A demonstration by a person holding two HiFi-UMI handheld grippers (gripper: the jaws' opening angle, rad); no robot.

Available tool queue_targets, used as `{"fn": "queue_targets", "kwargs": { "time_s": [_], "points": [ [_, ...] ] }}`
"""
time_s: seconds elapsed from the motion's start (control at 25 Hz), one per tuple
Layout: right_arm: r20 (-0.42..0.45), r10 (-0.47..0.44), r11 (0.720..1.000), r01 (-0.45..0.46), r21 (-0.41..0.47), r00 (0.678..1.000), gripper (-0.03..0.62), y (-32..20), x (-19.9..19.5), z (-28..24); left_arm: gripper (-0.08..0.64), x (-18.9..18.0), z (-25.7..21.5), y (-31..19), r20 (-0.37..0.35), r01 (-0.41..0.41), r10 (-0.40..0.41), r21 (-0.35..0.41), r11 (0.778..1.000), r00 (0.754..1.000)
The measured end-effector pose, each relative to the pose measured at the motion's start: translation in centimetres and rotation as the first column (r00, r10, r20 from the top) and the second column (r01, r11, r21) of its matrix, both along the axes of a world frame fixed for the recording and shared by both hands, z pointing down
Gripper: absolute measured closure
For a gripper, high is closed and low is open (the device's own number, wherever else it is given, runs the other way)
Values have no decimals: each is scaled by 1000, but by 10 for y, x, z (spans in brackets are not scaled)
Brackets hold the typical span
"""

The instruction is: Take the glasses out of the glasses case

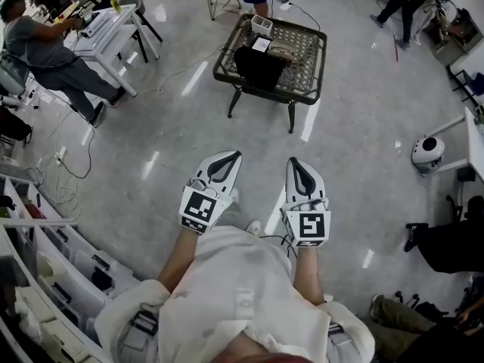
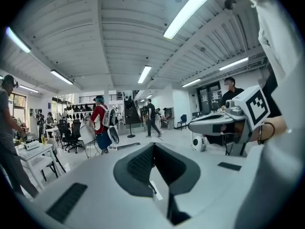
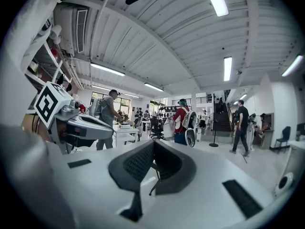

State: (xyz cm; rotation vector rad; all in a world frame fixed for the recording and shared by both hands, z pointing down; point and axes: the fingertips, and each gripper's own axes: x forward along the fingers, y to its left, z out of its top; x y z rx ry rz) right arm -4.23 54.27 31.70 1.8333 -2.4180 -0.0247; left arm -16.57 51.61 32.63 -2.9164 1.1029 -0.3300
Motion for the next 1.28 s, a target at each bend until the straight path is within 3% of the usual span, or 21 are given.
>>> {"fn": "queue_targets", "kwargs": {
  "time_s": [0.88,1.28],
  "points": [
    [-42,111,993,-113,-34,993,586,-141,-24,13,548,-16,11,-153,-20,-135,134,-18,991,991],
    [-73,152,986,-156,-53,986,586,-181,-41,18,548,-28,12,-204,-75,-172,171,-13,985,982]
  ]
}}
